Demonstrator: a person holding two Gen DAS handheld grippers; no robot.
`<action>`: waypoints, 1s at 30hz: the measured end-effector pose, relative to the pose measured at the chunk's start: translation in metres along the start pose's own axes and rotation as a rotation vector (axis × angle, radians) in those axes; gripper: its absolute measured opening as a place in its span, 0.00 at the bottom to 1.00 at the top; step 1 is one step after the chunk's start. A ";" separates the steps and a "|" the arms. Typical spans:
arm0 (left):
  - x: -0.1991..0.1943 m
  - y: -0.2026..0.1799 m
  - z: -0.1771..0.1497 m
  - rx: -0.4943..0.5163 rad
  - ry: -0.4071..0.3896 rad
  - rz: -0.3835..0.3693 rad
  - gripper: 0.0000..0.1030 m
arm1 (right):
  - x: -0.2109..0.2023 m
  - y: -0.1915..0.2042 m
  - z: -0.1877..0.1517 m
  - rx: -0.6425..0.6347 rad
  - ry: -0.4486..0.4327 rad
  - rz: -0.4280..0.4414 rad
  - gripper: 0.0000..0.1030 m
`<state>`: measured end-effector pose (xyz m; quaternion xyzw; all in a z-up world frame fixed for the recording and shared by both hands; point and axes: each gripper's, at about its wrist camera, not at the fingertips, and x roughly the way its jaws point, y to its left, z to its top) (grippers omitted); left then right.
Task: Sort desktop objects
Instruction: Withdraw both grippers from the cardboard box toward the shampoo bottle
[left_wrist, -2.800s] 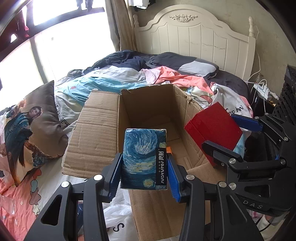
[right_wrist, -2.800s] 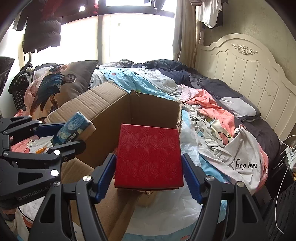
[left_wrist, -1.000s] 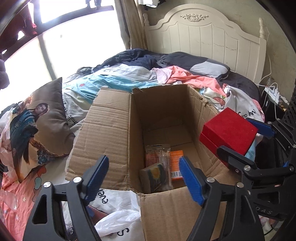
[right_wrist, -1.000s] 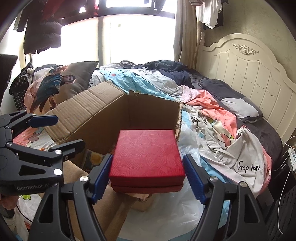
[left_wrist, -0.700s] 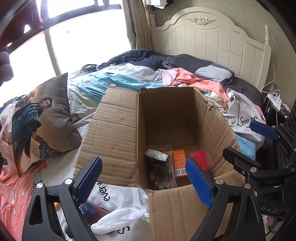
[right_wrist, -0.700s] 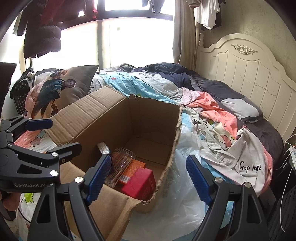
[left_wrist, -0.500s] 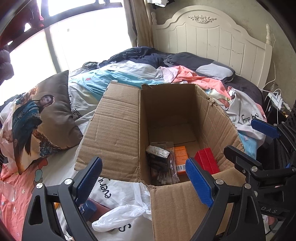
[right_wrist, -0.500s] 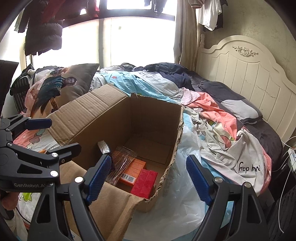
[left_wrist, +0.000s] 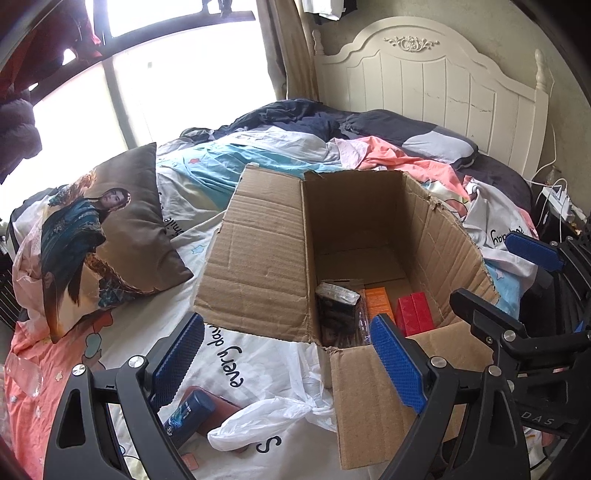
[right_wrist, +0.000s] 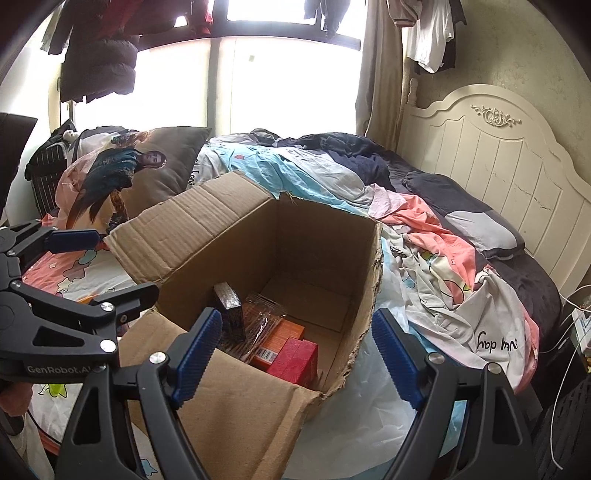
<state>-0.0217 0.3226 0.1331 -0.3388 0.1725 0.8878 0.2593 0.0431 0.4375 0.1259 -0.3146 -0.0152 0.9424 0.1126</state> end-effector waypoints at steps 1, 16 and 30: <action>-0.001 0.002 -0.001 -0.002 -0.001 0.001 0.91 | -0.001 0.002 0.000 -0.004 -0.002 0.000 0.79; -0.010 0.041 -0.022 -0.033 0.004 0.009 0.91 | 0.005 0.035 0.003 -0.052 0.024 -0.018 0.79; -0.007 0.102 -0.059 -0.162 0.048 0.064 0.91 | 0.011 0.095 0.004 -0.160 0.038 0.045 0.79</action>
